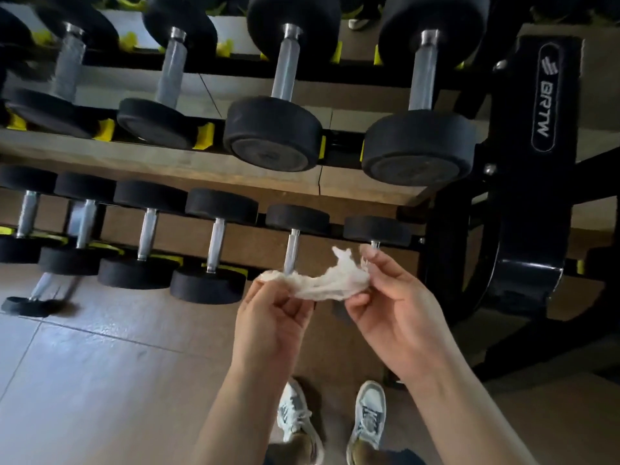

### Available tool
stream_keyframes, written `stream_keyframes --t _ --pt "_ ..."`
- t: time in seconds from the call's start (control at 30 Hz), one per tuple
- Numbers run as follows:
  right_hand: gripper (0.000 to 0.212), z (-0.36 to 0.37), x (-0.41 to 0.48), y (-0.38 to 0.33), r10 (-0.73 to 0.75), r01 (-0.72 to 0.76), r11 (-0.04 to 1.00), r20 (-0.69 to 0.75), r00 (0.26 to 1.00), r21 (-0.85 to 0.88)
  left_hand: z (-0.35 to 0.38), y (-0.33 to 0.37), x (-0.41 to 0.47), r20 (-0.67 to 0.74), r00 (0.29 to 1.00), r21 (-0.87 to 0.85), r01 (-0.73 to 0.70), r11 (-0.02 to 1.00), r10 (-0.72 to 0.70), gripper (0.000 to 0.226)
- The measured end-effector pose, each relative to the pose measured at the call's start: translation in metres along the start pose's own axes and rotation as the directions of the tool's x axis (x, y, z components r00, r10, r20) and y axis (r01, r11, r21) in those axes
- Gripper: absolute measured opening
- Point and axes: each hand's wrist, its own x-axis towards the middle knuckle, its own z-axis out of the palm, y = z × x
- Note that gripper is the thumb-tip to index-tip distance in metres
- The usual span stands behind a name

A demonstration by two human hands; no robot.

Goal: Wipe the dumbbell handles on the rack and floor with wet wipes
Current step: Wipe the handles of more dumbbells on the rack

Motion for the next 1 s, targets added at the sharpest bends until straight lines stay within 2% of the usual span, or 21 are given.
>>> stream_keyframes --t 0.07,0.13,0.17,0.2,0.27,0.3,0.37,0.43,0.5,0.53,0.57,0.6,0.63,0.7,0.77,0.83,0.9,0.93,1.0 --pt "0.019 -0.018 0.023 0.005 -0.017 0.017 1.0 -0.036 0.999 0.011 -0.008 -0.006 0.023 0.057 0.998 -0.022 0.019 1.0 -0.017 0.024" --pt "0.018 -0.04 0.051 0.014 -0.063 0.047 0.989 -0.118 0.991 -0.139 -0.018 -0.011 0.05 0.112 0.992 0.003 0.056 0.998 -0.056 0.026" --pt "0.016 -0.053 0.066 0.02 -0.102 0.065 0.971 -0.153 0.983 -0.231 -0.025 -0.014 0.066 0.141 0.987 0.072 0.061 0.996 -0.071 0.024" --pt "0.013 -0.064 0.082 0.027 -0.146 0.084 0.943 -0.174 0.974 -0.321 -0.033 -0.018 0.084 0.16 0.985 0.21 0.03 0.977 -0.064 0.02" --pt "0.008 -0.087 0.113 0.042 -0.235 0.119 0.859 -0.176 0.956 -0.498 -0.051 -0.029 0.118 0.235 0.972 0.507 -0.093 0.857 -0.033 0.003" --pt "0.009 -0.099 0.127 0.05 -0.284 0.138 0.806 -0.171 0.944 -0.576 -0.058 -0.035 0.133 0.296 0.955 0.596 -0.155 0.788 -0.036 0.007" --pt "0.015 -0.125 0.156 0.063 -0.383 0.19 0.696 -0.133 0.914 -0.692 -0.073 -0.05 0.163 0.39 0.921 0.66 -0.264 0.704 -0.02 0.019" --pt "0.016 -0.145 0.181 0.071 -0.447 0.246 0.622 -0.079 0.891 -0.744 -0.081 -0.068 0.19 0.489 0.87 0.669 -0.426 0.609 0.071 0.023" --pt "0.023 -0.165 0.2 0.068 -0.418 0.298 0.649 -0.001 0.909 -0.701 -0.084 -0.092 0.214 0.579 0.804 0.628 -0.545 0.555 0.134 0.019" --pt "0.027 -0.173 0.206 0.065 -0.371 0.33 0.671 0.085 0.925 -0.664 -0.083 -0.103 0.225 0.615 0.775 0.598 -0.578 0.555 0.144 0.018" --pt "0.029 -0.182 0.211 0.063 -0.323 0.366 0.649 0.194 0.926 -0.666 -0.082 -0.114 0.234 0.644 0.751 0.572 -0.6 0.56 0.146 0.017" --pt "0.031 -0.19 0.214 0.061 -0.286 0.405 0.569 0.289 0.914 -0.716 -0.081 -0.123 0.241 0.668 0.731 0.552 -0.611 0.568 0.137 0.017" --pt "0.038 -0.198 0.217 0.06 -0.277 0.439 0.44 0.346 0.896 -0.783 -0.081 -0.13 0.247 0.689 0.714 0.537 -0.619 0.573 0.126 0.015" --pt "0.054 -0.209 0.226 0.059 -0.366 0.469 0.198 0.379 0.85 -0.861 -0.083 -0.14 0.258 0.738 0.664 0.519 -0.672 0.528 0.121 0.012" --pt "0.056 -0.215 0.238 0.062 -0.472 0.53 0.12 0.422 0.774 -0.839 -0.087 -0.146 0.267 0.799 0.582 0.494 -0.778 0.389 0.152 0.009" --pt "0.049 -0.219 0.247 0.064 -0.556 0.62 0.122 0.464 0.69 -0.775 -0.088 -0.146 0.272 0.85 0.489 0.446 -0.865 0.229 0.194 0.02" --pt "0.041 -0.224 0.249 0.062 -0.61 0.688 0.207 0.458 0.647 -0.695 -0.089 -0.147 0.278 0.868 0.431 0.421 -0.902 0.093 0.248 0.036" --pt "0.039 -0.225 0.248 0.06 -0.611 0.709 0.275 0.451 0.651 -0.649 -0.088 -0.148 0.28 0.862 0.429 0.433 -0.9 0.047 0.271 0.039" --pt "0.039 -0.227 0.244 0.055 -0.57 0.707 0.42 0.44 0.694 -0.57 -0.086 -0.152 0.28 0.843 0.463 0.468 -0.882 0.05 0.274 0.032"
